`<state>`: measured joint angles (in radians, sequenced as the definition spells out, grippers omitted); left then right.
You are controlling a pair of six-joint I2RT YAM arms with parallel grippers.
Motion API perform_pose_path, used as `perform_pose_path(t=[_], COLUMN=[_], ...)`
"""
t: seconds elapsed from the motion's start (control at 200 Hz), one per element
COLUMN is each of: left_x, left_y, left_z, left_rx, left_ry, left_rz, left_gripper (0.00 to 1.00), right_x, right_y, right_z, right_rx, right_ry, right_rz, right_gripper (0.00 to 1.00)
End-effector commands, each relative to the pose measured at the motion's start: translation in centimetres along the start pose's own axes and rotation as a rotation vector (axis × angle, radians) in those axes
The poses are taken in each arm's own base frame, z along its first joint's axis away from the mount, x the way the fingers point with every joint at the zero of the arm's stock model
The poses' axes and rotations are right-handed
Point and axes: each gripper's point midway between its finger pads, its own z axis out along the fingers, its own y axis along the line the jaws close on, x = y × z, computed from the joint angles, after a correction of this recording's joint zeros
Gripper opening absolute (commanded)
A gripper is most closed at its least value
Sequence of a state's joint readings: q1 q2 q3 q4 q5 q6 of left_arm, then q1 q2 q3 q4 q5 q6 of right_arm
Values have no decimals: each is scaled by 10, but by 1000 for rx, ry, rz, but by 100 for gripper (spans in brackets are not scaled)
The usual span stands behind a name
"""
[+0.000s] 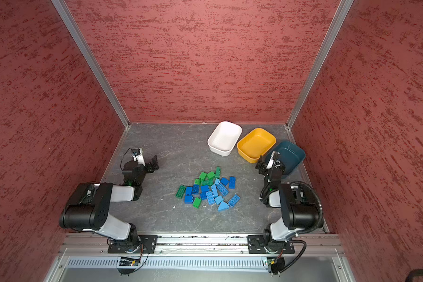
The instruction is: Sort the legos into containers by color
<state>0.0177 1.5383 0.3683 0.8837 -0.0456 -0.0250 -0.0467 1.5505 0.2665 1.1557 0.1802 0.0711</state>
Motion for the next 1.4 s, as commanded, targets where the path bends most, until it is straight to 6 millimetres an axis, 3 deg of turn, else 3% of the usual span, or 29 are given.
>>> perform_pose_path(t=[0.0, 1.152, 1.277, 1.398], left_x=[-9, -8, -20, -59], left_y=[0, 0, -4, -12], left_z=[0, 0, -2, -10], left_rx=[5, 7, -12, -86], left_ry=[-30, -28, 3, 36], left_rz=[9, 9, 32, 61], left_gripper=[99, 99, 99, 99], right_x=[-8, -9, -24, -56], right_y=[-2, -2, 3, 2], right_z=[-2, -2, -8, -13], right_rx=[12, 11, -13, 12], right_ry=[-39, -41, -48, -10], right_rz=[9, 10, -2, 70], right_gripper=[99, 99, 99, 99])
